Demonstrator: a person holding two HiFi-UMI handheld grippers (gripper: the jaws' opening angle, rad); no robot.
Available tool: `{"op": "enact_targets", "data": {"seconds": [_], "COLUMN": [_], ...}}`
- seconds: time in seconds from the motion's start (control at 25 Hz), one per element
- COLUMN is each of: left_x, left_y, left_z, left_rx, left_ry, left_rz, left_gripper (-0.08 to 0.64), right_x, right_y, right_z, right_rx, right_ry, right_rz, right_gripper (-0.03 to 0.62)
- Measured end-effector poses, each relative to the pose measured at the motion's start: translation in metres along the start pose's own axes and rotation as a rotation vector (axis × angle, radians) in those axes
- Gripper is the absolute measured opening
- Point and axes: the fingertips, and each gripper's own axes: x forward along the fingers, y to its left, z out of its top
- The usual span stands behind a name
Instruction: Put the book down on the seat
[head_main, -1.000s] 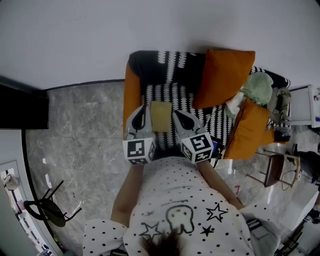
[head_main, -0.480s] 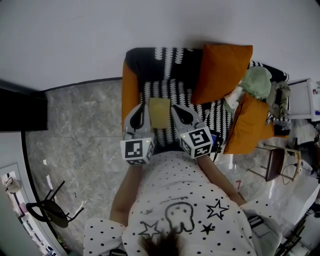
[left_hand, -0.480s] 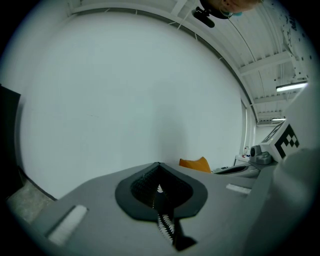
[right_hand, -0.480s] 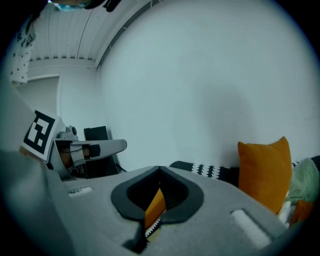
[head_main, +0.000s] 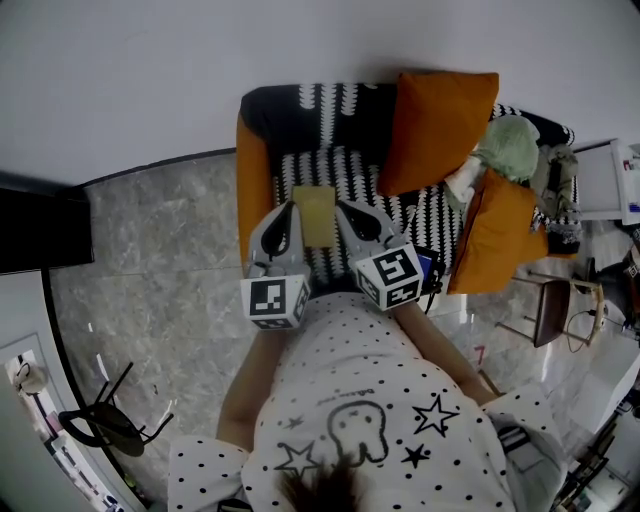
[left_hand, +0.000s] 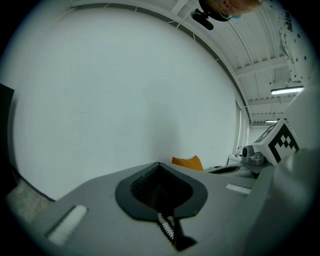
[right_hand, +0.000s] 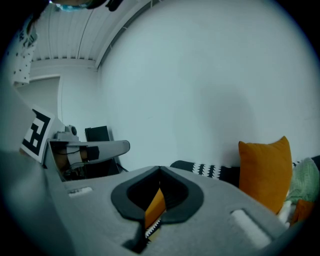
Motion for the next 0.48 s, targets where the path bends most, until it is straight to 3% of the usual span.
{"op": "enact_targets", "data": {"seconds": [0.48], "left_x": [-0.005], "left_y": [-0.009], "left_z": [-0.016], "left_rx": [-0.002], "left_ry": [0.053], "left_rz": [-0.045], "left_gripper": [-0.008], "right_x": [-0.003], "right_y": [0.006], "right_z": [-0.004], "right_rx": [0.009], "right_ry": [0.003], "right_rz": [0.013], "right_gripper": [0.002]}}
